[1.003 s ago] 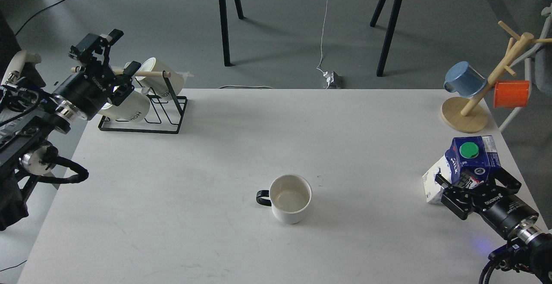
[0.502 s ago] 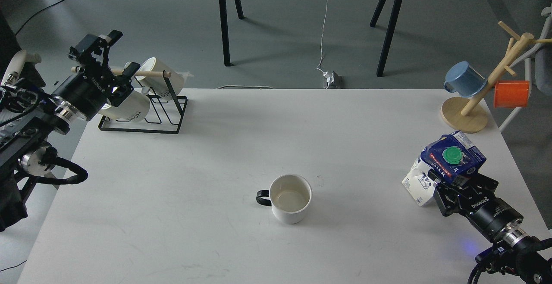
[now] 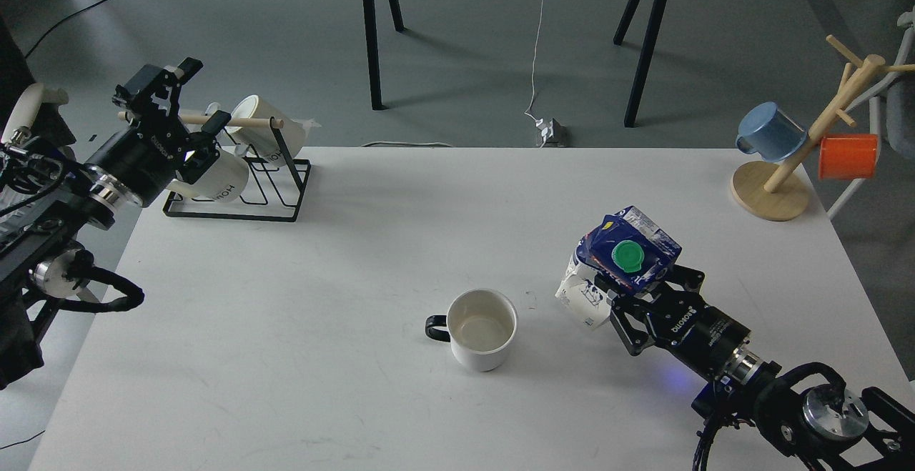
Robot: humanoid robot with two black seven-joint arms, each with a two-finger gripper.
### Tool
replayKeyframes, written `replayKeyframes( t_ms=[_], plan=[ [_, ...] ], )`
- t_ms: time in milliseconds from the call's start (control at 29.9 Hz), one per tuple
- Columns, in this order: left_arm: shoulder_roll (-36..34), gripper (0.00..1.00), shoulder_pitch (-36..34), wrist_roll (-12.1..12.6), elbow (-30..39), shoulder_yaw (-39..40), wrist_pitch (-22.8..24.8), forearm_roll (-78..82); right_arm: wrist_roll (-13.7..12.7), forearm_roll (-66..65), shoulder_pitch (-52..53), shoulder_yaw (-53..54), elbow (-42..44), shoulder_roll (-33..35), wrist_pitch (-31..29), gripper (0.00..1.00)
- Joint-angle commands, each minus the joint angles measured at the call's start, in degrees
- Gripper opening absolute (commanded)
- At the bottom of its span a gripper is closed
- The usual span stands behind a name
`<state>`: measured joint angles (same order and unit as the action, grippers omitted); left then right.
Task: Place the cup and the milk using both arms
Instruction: 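Lift the milk carton and carry it beside the white mug, then set the carton down next to the mug and withdraw the right gripper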
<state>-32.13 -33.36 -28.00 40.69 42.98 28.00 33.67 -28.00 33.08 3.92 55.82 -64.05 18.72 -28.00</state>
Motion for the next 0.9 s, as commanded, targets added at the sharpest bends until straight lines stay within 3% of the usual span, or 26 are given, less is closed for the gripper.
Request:
replayKeyframes(
  t_ms=[0,368,502,602,870],
  plan=[
    [-0.1,0.91,0.2,0.0,0.0,0.0,0.0,0.0,0.0,-3.2,0.3,-0.8,1.5,-3.7,0.0,0.37],
    [0.2,0.91,0.7,0.0,0.0,0.0,0.0,0.0,0.0,-5.6,-0.5,-2.4,1.6,-5.0,0.0,0.41],
    [0.2,0.91,0.7,0.0,0.0,0.0,0.0,0.0,0.0,-5.6,-0.8,-2.5,1.3,-5.0,0.0,0.59],
    [0.1,0.91,0.7,0.0,0.0,-0.1,0.0,0.0,0.0,-5.3,-1.4,-2.3,0.7,-4.9,0.0,0.97],
    [0.3,0.91,-0.2,0.0,0.0,0.0,0.0,0.0,0.0,-5.0,-8.7,-0.6,-6.5,0.1,0.0,0.97]
  ],
)
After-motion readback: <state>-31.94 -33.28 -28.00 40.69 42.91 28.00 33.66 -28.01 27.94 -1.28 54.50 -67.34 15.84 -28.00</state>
